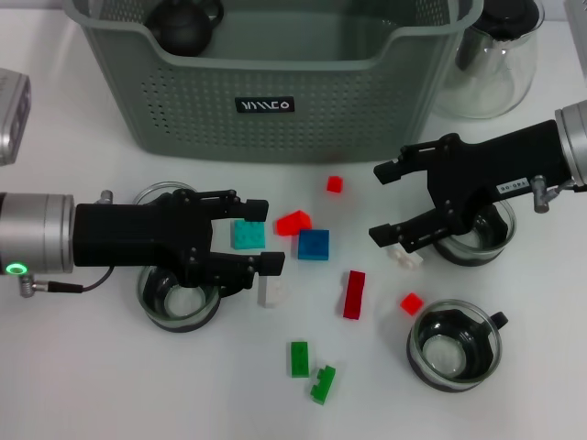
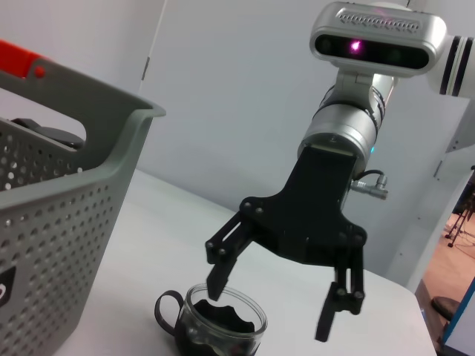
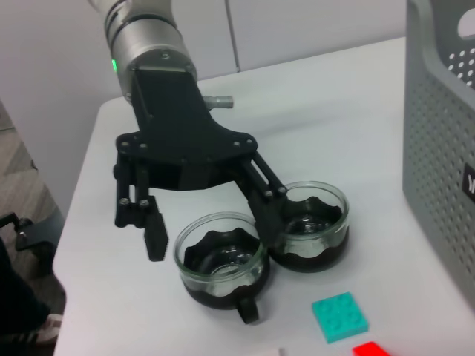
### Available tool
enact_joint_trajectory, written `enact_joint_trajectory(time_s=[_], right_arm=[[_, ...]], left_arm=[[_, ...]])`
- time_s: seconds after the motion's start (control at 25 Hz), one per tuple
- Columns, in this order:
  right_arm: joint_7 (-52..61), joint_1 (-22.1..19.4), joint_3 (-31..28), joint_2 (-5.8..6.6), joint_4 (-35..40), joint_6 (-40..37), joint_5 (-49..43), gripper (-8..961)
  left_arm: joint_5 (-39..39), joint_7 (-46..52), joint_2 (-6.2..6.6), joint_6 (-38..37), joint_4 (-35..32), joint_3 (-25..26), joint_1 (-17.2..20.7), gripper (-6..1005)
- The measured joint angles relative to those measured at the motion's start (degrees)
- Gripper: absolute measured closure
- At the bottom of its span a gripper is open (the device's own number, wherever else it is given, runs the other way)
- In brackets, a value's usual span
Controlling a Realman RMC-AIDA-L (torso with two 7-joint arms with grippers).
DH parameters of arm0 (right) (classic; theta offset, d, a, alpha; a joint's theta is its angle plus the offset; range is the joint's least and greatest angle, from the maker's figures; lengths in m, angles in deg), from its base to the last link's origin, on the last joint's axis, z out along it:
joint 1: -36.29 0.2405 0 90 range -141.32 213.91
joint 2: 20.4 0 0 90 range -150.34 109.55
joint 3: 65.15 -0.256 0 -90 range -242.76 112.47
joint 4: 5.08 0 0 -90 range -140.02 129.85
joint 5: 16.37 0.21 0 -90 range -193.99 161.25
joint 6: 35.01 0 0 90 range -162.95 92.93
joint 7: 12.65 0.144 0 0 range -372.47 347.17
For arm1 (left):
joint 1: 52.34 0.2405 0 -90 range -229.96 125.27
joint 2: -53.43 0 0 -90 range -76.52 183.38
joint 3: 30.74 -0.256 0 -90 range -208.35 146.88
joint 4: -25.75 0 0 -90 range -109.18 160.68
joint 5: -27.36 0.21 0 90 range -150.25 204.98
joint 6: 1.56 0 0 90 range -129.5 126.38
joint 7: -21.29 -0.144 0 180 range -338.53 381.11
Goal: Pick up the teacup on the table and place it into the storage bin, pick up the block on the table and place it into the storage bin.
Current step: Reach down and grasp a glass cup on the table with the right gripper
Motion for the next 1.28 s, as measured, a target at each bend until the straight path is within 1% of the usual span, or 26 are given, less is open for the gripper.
enact_joint_trajectory(time_s=[0.56, 0.96, 1.0, 1.08, 1.16, 1.28], right_arm=[[-0.3, 0.1, 0.1, -0.06, -0.2, 0.9, -0.1, 13], [0.0, 0.1, 0.0, 0.35, -0.3, 1.0, -0.1, 12], [0.1, 0.0, -0.1, 0.50, -0.2, 0.7, -0.1, 12], [0.0, -0.4, -0.4, 1.25, 0.0, 0.0, 0.0, 12], [0.2, -0.7, -0.8, 2.25, 0.1, -1.1, 0.2, 12], [2.1, -1.4, -1.1, 4.09, 1.3, -3.4, -0.4, 13]], left_arm=[[-0.1, 0.0, -0.11, -0.4, 0.0, 0.0, -0.1, 170], [0.0, 0.1, -0.07, -0.2, 0.0, 0.0, -0.4, 170], [-0.1, 0.1, -0.04, -0.2, 0.0, 0.0, -0.4, 170], [0.0, 0.1, 0.07, -0.4, 0.0, 0.0, -0.4, 170], [0.2, 0.2, 0.13, -0.4, 0.0, 0.0, -0.3, 170], [0.2, 0.2, 0.18, -0.4, 0.0, 0.0, -0.2, 170]])
